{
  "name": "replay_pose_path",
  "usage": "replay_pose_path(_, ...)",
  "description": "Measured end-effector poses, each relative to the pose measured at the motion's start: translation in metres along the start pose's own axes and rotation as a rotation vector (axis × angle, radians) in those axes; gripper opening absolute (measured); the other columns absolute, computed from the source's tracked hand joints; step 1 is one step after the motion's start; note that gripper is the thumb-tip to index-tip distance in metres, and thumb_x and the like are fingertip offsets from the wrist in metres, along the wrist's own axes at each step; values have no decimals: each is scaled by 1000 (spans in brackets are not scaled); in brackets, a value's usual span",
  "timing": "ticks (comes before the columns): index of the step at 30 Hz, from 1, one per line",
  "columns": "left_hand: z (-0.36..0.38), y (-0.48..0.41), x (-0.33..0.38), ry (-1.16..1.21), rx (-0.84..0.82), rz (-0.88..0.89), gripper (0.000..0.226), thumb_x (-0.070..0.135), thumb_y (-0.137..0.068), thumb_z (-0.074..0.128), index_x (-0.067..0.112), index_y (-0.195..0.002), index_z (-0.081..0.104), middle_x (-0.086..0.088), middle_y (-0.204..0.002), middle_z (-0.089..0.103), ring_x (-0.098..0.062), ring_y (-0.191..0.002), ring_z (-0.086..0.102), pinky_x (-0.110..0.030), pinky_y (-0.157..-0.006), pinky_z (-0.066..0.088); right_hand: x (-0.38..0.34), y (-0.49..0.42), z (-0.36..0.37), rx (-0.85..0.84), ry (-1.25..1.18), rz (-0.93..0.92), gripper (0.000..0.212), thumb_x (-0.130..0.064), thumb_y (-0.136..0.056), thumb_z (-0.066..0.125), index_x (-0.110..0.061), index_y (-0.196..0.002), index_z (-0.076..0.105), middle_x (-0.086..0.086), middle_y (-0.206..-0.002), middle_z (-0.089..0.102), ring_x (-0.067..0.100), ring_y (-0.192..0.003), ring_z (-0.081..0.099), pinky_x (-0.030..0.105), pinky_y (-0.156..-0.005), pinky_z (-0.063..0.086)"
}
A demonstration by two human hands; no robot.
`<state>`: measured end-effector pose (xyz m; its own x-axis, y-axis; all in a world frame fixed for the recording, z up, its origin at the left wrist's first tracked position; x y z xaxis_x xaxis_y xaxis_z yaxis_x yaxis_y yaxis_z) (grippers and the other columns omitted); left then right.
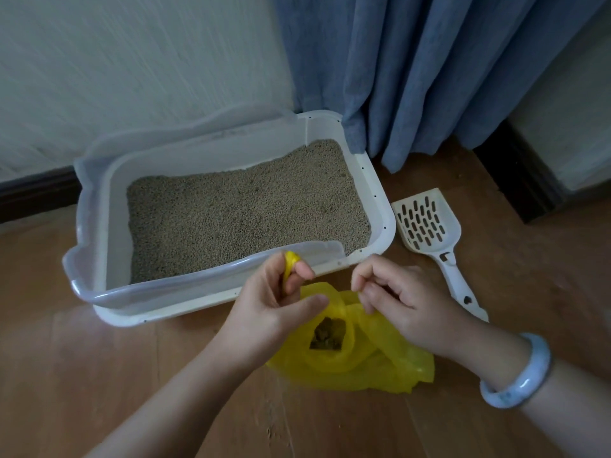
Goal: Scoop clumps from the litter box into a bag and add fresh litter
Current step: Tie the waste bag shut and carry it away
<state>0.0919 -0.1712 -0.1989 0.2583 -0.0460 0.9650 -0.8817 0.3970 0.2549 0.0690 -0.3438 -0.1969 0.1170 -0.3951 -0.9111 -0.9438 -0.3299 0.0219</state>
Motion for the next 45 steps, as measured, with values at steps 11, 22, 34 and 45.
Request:
replay_pose_path(11,-24,8,-21,-555,26,9,39,57,-58,66,24,-73,52,13,-49,39,-5,-47,31,-19,-46,25,33,26,-22,-3,209,112,18,-15,-88,44,-32,-84,49,0,-66,54,14,-57,51,21,-52,39)
replay_pose_path(22,-10,4,-7,-382,5,50,32,50,-68,66,32,-94,58,13,-67,51,-1,-58,45,-18,-56,39,30,17,-19,94,22,193,15,-20,-88,44,-33,-90,51,-8,-74,64,14,-63,57,36,-62,48)
replay_pose_path(34,5,8,31,-520,66,353,29,34,-88,52,16,-97,73,10,-97,56,-11,-98,57,-20,-83,43,-30,2,-15,151,-298,147,15,-22,-89,55,-14,-99,62,1,-91,73,12,-90,68,36,-83,53)
replay_pose_path(45,17,26,50,-530,83,348,29,43,-86,55,19,-91,71,9,-85,65,-11,-81,62,-22,-70,47,-56,3,-8,272,-251,26,9,-22,-77,69,-16,-82,67,-8,-73,63,5,-69,58,20,-65,47)
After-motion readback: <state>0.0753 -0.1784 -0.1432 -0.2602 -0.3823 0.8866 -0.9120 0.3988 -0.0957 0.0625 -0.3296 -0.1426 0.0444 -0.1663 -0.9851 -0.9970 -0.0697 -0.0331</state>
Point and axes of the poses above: each hand's wrist, its own y-axis away from the middle knuckle, its own z-axis out of the palm, x = y × z, the point moved 4 cm from there along -y, towards the middle knuckle
